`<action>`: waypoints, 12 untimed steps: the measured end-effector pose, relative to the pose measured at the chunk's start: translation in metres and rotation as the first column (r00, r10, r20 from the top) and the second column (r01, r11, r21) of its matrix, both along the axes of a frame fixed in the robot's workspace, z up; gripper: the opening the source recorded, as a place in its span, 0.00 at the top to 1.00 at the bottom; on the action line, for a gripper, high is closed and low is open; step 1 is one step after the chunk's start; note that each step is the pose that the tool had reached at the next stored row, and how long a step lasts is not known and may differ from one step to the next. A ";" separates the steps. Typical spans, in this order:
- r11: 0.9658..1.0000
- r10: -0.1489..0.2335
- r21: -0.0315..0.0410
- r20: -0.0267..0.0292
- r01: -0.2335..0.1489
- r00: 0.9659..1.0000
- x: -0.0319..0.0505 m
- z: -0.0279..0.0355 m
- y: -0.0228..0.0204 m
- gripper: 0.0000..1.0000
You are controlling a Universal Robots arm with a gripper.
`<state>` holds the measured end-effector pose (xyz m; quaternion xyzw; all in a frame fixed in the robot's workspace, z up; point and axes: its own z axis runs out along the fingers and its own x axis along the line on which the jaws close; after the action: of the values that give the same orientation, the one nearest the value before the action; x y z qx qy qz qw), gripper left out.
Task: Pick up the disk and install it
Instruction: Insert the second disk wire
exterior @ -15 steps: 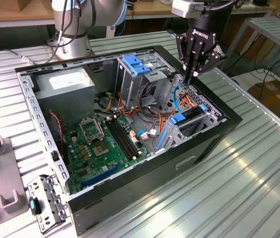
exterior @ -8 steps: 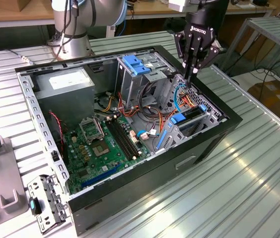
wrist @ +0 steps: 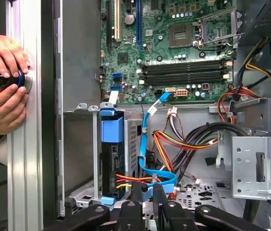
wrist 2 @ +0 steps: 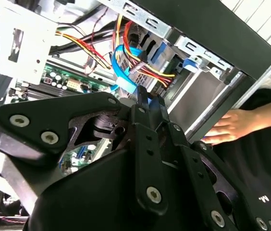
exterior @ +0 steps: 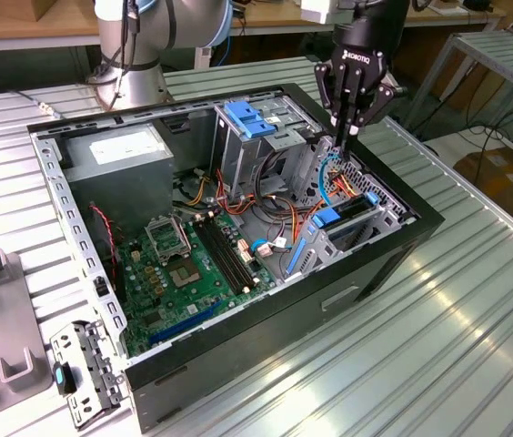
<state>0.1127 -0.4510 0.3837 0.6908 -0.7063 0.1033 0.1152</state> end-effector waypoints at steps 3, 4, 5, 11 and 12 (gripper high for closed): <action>0.999 0.000 -0.032 0.000 0.000 1.000 0.0000 -0.0031 0.0015 0.76; 0.999 0.000 -0.039 0.000 0.000 1.000 0.0000 -0.0043 0.0019 0.76; 0.999 0.000 -0.043 0.000 0.000 1.000 0.0000 -0.0054 0.0022 0.76; 0.999 -0.005 -0.050 -0.035 0.003 0.999 0.0005 -0.0087 0.0041 0.76; 0.999 -0.007 -0.050 -0.041 0.005 0.999 0.0009 -0.0095 0.0045 0.76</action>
<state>0.1136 -0.4465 0.3742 0.6877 -0.7029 0.1065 0.1471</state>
